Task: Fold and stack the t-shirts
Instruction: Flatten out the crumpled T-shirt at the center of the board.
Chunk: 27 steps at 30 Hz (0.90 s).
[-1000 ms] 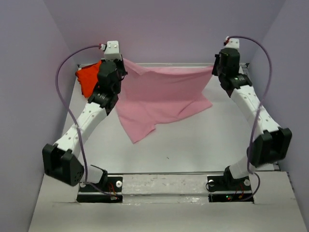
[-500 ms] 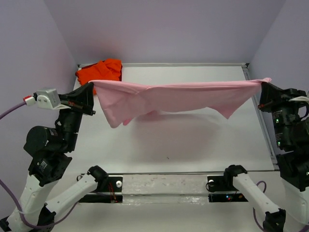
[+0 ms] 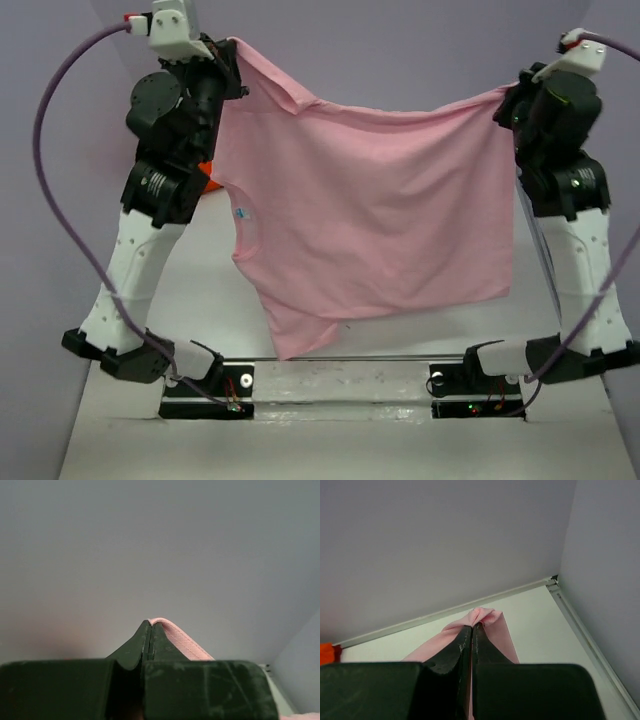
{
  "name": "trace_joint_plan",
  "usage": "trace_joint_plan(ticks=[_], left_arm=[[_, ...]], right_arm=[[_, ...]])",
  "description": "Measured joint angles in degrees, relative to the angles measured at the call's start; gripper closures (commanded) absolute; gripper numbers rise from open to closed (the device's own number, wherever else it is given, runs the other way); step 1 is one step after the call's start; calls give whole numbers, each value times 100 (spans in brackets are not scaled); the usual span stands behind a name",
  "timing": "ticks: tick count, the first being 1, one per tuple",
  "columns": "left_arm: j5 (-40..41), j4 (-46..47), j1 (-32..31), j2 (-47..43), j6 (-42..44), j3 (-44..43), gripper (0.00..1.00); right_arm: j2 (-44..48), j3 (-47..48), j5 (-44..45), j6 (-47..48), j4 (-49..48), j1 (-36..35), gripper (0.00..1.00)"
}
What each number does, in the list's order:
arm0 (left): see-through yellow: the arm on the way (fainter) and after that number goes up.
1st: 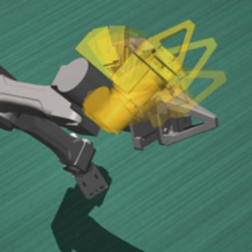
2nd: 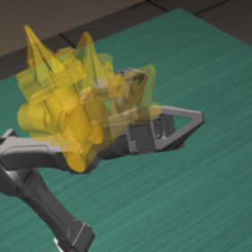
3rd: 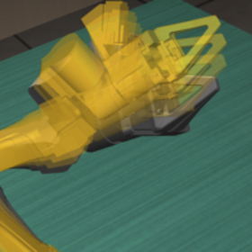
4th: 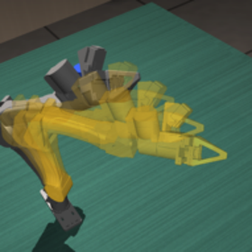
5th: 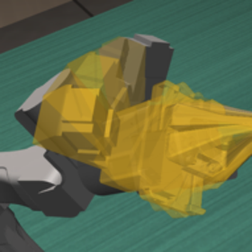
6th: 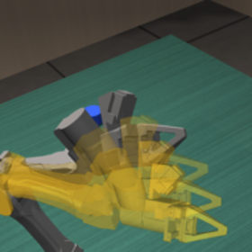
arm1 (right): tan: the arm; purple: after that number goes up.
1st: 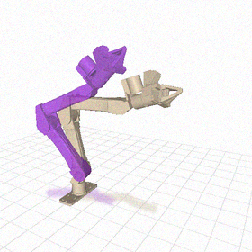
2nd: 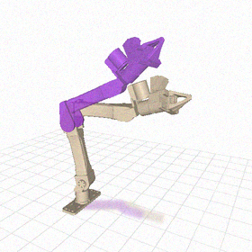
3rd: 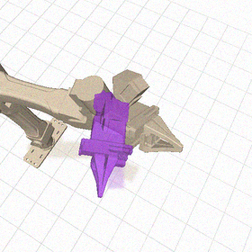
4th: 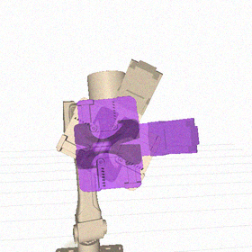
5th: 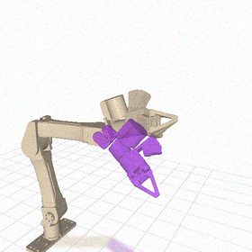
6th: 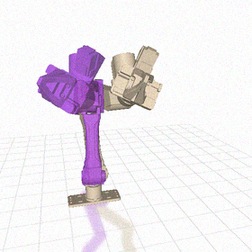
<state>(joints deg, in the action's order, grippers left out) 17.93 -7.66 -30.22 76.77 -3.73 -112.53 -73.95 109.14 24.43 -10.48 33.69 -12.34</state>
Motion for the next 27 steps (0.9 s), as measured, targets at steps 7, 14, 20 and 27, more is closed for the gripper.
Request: trace_joint_plan(ticks=[7,14,20,27], left_arm=[[-328,643,1054,1274,-168,1484,100],[-398,1792,1552,3233,-260,2492,100],[-426,1875,1733,5254,-278,1661,100],[-457,1961,1744,5543,-278,1261,100]], right_arm=[[-2111,-1010,382,-55,-745,15,100],[-4854,-804,553,-227,-1384,103,100],[-6170,-94,592,-144,-1475,98,100],[-6159,208,514,2,-1753,144,100]])
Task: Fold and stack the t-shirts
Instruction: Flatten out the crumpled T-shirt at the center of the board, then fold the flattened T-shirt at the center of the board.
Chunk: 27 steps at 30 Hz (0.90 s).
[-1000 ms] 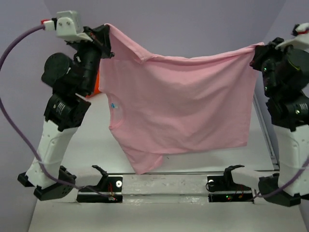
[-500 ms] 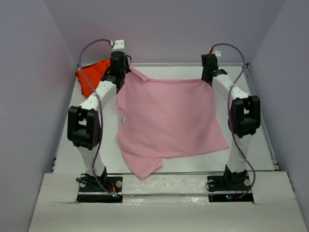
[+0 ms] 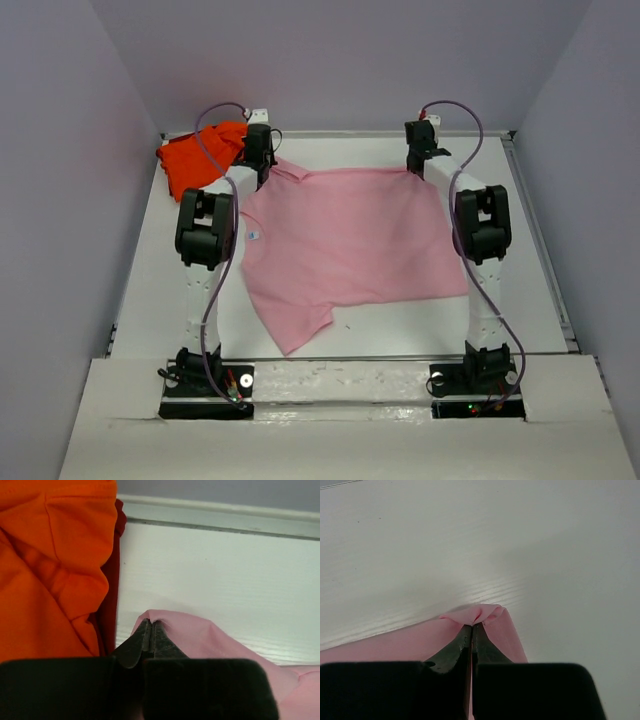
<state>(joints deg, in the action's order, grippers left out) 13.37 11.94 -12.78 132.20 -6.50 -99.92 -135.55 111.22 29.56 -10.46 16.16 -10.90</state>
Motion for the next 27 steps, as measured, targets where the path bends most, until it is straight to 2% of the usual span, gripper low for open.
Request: trace_joint_plan(ticks=[7,18,27], left_arm=[[-68,-234,0,-625,-162,-9,100],[-229,-748,2,-2516,-608,929,100],[-748,-1484,2,-2811,-911,1547,100]], right_arm=[[634,-511,-170,61,-24,28,100],[2203,-1788,-476,-28,96,48,100],[2844,-2702,-765,-210,348,48,100]])
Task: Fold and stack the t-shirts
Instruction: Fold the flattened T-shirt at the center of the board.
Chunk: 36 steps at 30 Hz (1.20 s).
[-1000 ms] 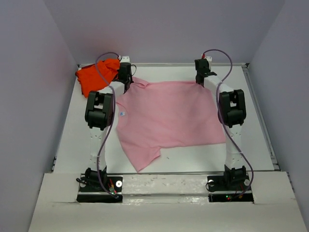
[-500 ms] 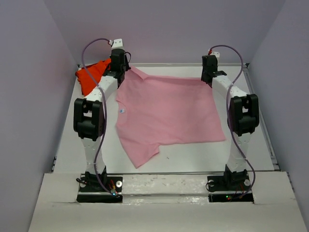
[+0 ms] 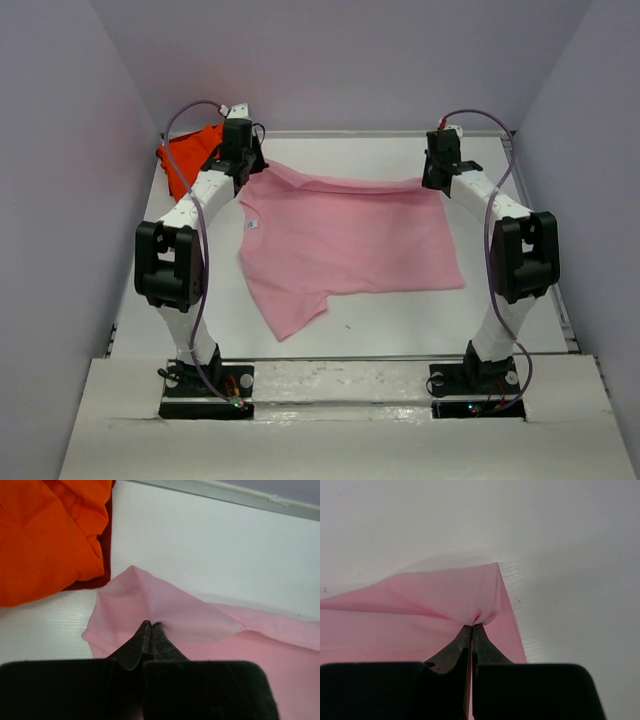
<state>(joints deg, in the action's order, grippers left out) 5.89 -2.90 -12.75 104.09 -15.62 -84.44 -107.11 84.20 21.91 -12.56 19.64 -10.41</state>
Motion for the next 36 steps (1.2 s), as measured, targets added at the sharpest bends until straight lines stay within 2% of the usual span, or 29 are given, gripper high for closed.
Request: trace_joint_plan(ticks=[8,14,21,34,35,36], left_arm=[[-748,-304,0,-291,-302,778,100],[-1174,-485,0,-476,-496,1056,100],[-1456,-695,22,-1189,-619,1674,100],[-2413,-448,586,-1665,-938,2535,100],[-2559,-358,614,-1663,-1019,2660,98],[-2682,-258,632,-1661,-1078,2796,78]], right_arm=[[433,-529,-197,-120,157,2,100],[721,-765,-251,-142,251,2,100],[1064,-1178,-341,-208,321,2,100],[1338,-1572,-424,-247,529,2,100],[1338,-1582,-439,-249,568,2,100],[1338,-1591,-442,-258,584,2,92]])
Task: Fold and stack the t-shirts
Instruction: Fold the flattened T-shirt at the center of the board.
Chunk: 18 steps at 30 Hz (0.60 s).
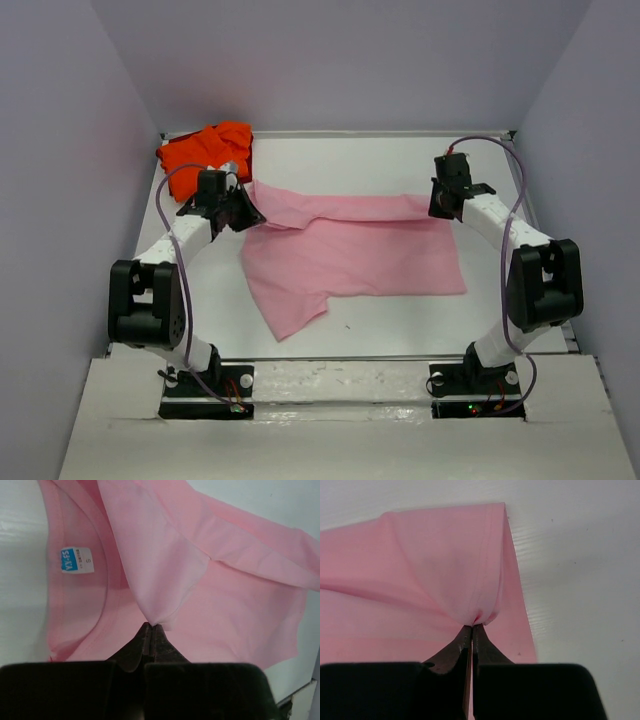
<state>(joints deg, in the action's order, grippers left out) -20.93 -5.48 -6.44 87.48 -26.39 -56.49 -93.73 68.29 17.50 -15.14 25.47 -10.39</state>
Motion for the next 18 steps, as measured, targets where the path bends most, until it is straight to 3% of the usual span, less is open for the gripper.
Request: trace_joint_plan(ticks=[1,2,5,8,13,18], left_arm=[[-83,28,24,2,-46,85,66],[-208,85,48,7,-122,199,53],[-363,197,66,9,-273,328,43],[-452,361,92,-31,-450,348,35],[-337,310,94,-396,-560,46,34],[181,299,70,-728,-234,-859,34]], right_arm=[[0,0,-2,-15,11,0,71],[0,0,-2,-66,17,0,62],[-4,0,-24,-76,98,0,48],[-4,0,-44,-98,160,0,39],[42,20,-157,-111,240,0,38],[22,223,-402,-111,245,0,38]])
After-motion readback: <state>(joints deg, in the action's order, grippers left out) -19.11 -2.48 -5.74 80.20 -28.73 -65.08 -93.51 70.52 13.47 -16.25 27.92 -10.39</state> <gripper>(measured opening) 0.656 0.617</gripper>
